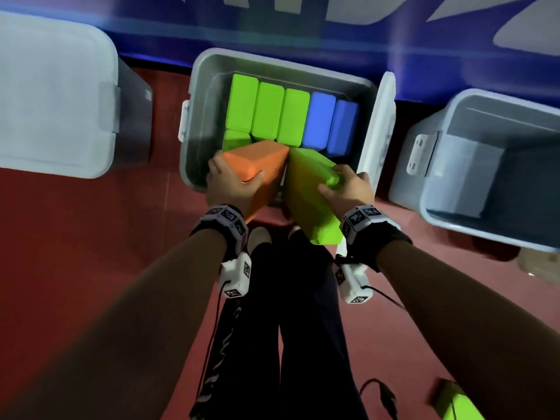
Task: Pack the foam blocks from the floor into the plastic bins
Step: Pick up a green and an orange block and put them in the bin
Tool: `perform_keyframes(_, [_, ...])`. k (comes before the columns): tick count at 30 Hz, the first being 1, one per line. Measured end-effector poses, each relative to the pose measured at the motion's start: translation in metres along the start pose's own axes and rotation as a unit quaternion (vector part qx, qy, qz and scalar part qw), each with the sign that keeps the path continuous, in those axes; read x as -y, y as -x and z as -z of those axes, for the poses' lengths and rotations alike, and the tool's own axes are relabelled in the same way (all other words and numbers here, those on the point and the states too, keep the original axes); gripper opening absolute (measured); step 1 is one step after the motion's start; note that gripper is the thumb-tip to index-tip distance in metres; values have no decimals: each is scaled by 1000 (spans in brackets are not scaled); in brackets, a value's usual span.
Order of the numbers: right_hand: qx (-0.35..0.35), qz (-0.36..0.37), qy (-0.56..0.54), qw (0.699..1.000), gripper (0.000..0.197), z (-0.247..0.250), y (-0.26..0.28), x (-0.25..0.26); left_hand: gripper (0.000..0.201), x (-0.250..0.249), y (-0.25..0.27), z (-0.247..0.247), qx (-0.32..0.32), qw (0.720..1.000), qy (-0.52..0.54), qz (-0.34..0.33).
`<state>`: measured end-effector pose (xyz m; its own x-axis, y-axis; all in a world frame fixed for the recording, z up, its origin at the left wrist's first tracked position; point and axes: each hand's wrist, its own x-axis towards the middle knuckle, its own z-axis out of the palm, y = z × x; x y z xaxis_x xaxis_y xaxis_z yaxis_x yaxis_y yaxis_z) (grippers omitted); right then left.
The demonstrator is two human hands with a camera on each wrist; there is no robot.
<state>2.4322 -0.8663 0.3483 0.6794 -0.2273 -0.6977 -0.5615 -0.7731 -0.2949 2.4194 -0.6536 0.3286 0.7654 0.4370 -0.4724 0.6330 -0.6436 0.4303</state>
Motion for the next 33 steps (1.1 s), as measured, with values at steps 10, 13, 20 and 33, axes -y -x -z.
perform_keyframes(10, [79, -8, 31, 996, 60, -1, -73, 35, 113, -31, -50, -32, 65, 991, -96, 68])
perform_keyframes(13, [87, -5, 38, 995, 60, -4, -87, 42, 113, -39, -65, -37, 81, 988, -120, 58])
perform_keyframes(20, [110, 3, 54, 992, 63, -38, -118, 52, 111, -28, -103, -65, 122, 977, -169, 50])
perform_keyframes(33, [138, -32, -1, 990, 82, -85, -147, 61, 104, 3, -131, -89, 182, 979, -91, -4])
